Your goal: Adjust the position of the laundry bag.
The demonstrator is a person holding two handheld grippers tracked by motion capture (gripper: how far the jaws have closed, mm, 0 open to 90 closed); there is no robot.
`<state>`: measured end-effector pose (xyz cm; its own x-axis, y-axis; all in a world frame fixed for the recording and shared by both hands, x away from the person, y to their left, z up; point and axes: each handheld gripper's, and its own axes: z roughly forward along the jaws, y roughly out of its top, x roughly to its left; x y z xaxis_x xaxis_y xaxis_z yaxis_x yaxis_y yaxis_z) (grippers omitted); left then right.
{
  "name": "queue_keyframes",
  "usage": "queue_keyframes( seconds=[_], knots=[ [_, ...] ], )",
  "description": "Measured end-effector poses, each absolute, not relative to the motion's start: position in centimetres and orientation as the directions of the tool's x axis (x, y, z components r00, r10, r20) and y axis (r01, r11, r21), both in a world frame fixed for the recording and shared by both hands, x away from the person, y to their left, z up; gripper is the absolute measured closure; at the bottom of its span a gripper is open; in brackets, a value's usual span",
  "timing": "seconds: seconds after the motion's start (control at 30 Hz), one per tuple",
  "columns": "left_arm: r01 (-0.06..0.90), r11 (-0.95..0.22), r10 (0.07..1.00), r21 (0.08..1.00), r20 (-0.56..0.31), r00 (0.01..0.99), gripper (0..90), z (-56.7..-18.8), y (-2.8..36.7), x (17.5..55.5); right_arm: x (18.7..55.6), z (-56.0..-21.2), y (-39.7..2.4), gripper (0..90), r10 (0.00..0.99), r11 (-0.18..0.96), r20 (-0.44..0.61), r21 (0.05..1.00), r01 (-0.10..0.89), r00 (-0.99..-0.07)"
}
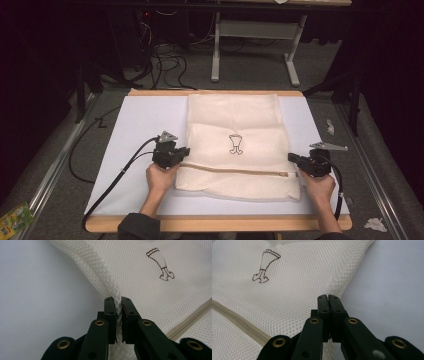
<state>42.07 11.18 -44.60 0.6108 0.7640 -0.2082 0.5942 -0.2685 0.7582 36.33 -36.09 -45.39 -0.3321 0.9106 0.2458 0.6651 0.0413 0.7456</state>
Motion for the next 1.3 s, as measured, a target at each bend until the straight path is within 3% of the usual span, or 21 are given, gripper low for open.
queue_keyframes(
  seconds=[1.3],
  knots=[
    [0.621,-0.270,0.834,0.736,-0.143,0.533,81.5,-45.4,15.9,40.8,37.4,-45.9,-31.1,88.9,0.877,0.103,0.244,0.745,0.659,-0.414]
  ],
)
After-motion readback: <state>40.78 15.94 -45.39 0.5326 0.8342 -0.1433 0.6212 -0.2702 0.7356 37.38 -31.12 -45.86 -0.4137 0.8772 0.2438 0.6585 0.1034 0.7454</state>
